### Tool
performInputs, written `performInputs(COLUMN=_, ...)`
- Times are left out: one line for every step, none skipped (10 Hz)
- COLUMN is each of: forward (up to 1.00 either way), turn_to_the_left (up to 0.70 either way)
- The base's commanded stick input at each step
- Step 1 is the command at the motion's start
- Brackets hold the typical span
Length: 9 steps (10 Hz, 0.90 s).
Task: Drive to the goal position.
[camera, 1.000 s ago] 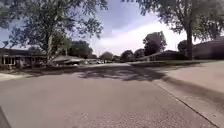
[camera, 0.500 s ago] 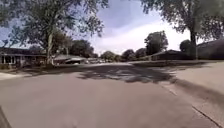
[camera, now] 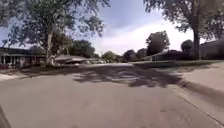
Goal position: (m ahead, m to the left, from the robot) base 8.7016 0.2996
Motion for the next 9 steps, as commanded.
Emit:
performInputs(forward=0.7, turn_to_the_left=-0.33)
performInputs(forward=0.7, turn_to_the_left=-0.27)
performInputs(forward=0.7, turn_to_the_left=-0.21)
performInputs(forward=0.7, turn_to_the_left=-0.14)
performInputs(forward=0.7, turn_to_the_left=-0.08)
performInputs(forward=0.7, turn_to_the_left=-0.02)
performInputs(forward=0.7, turn_to_the_left=0.03)
performInputs(forward=0.7, turn_to_the_left=0.03)
performInputs(forward=0.7, turn_to_the_left=0.03)
